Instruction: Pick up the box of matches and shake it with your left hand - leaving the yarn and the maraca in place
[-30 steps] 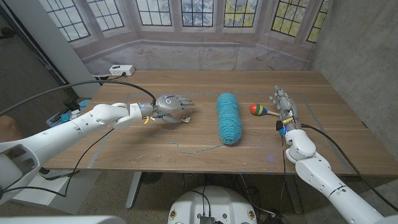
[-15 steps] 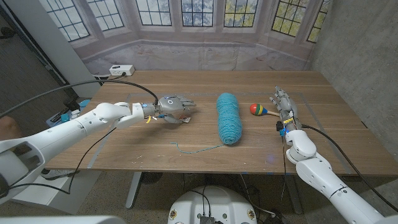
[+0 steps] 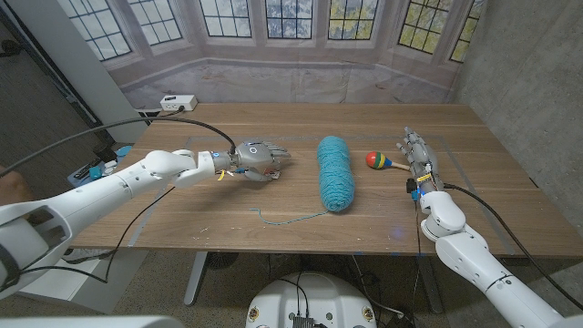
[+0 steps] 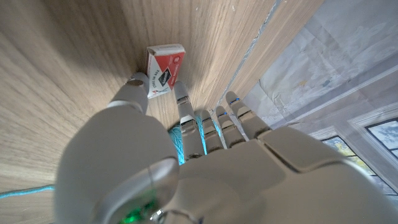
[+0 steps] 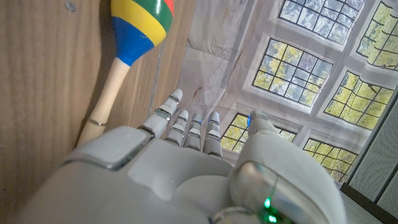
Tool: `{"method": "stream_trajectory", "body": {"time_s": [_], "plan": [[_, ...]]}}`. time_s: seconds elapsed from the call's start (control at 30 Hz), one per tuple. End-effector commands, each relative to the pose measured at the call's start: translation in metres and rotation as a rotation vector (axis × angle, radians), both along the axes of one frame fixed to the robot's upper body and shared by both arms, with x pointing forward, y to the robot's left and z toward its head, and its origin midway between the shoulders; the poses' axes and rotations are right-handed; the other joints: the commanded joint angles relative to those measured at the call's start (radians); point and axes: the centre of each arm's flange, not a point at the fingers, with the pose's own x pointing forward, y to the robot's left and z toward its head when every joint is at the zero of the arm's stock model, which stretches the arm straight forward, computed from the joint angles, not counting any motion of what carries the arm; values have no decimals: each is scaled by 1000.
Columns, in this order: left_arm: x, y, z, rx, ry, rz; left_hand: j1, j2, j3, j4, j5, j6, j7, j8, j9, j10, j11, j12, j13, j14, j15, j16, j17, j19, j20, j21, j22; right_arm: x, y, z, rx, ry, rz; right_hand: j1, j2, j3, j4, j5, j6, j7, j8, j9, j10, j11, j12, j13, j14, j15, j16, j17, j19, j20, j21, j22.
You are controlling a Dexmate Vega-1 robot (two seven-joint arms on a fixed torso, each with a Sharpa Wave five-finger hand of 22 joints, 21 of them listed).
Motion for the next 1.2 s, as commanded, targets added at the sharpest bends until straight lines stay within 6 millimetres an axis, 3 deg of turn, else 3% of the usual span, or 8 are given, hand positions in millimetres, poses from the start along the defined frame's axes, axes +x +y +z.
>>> {"method": "stream_trajectory", "body": {"time_s": [0.03, 0.5, 0.87, 1.2], "plan": [[0, -6, -6, -3, 14, -6, 10, 23, 8, 0, 5, 6, 0, 4, 0, 6, 1, 5, 1, 5, -8, 4, -1, 2, -7, 5, 3, 0, -1, -1, -4, 11, 5, -3, 7, 10, -1, -2, 8, 3, 3, 2, 8, 1, 3, 5, 11, -15, 4, 5, 3, -62, 2, 2], [-1, -4, -7, -12, 24, 22, 8, 21, 9, -1, 4, -49, -5, -34, -13, -9, 10, 1, 0, -3, -3, 2, -1, -6, -3, 4, 3, 0, 0, -1, -12, 21, 11, -4, 7, 12, -1, -2, 8, 3, 3, 2, 9, 0, 3, 6, 11, -15, 4, 5, 4, -62, 2, 2], [-2, -5, -8, -20, 41, 47, -7, 20, 4, 6, 2, -88, 12, -62, -22, -24, 23, -2, 0, -11, 8, 1, 0, -14, 4, 2, 3, -1, 0, -2, -21, 30, 13, -5, 7, 12, -1, -2, 8, 3, 2, 2, 8, 0, 3, 6, 11, -16, 4, 5, 5, -62, 2, 2], [0, -7, -8, -8, 56, 55, -17, 24, 3, 10, 2, -62, 10, -61, -29, -39, 34, -4, -1, -27, 18, -1, 1, -23, 8, 1, 4, -3, 0, -2, -18, 32, 10, -5, 6, 13, -1, -2, 8, 3, 2, 2, 9, 0, 3, 6, 11, -16, 4, 5, 5, -61, 2, 2]]}}
